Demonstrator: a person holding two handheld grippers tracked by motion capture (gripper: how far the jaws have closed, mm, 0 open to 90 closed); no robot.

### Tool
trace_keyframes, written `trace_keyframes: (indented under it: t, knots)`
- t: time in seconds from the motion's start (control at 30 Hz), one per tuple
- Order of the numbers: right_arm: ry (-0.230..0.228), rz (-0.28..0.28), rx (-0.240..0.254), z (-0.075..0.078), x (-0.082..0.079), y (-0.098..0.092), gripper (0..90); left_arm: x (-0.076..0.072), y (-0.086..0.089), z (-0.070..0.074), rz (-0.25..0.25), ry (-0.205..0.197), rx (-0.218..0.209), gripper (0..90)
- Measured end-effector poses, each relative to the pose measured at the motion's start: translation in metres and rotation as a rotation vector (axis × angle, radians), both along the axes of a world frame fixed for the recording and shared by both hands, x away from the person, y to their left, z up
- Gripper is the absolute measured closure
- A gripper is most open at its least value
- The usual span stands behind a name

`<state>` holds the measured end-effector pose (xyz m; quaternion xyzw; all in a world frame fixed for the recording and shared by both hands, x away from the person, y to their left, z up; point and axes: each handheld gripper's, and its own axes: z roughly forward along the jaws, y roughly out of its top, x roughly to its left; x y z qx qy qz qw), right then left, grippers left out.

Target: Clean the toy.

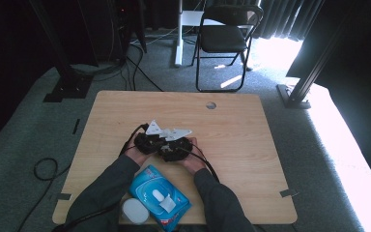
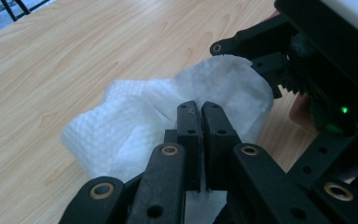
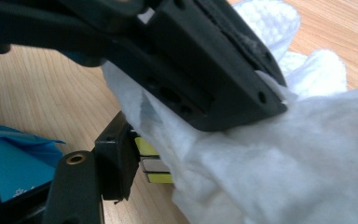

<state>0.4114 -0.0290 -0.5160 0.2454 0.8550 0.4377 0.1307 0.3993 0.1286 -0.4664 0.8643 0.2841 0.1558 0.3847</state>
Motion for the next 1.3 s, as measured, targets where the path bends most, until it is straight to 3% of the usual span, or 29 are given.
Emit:
trace_keyframes:
  t: [0.2, 0.47, 0.83, 1.03, 1.17, 1.3]
  knots:
    - [0.002, -0.02, 0.006, 0.0, 0.003, -0.005, 34.3, -0.004, 0.009, 0.0, -0.001, 0.015, -0.022, 87.1]
    - [0.001, -0.032, 0.0, 0.0, 0.003, -0.007, 34.3, -0.007, 0.018, -0.001, 0.002, 0.007, -0.011, 87.1]
    - [-0.002, -0.016, -0.021, -0.003, 0.0, -0.007, 34.3, 0.003, 0.04, -0.006, 0.1, 0.018, -0.009, 87.1]
    - [-0.005, 0.014, -0.036, -0.004, -0.004, -0.001, 34.3, 0.007, 0.039, -0.008, 0.131, 0.019, 0.005, 87.1]
    - [-0.005, 0.033, -0.039, -0.005, -0.005, 0.004, 34.3, 0.005, 0.032, -0.007, 0.122, 0.017, 0.008, 87.1]
    - [-0.009, 0.035, -0.042, -0.004, -0.006, 0.009, 34.3, -0.001, 0.024, -0.006, 0.073, 0.021, -0.009, 87.1]
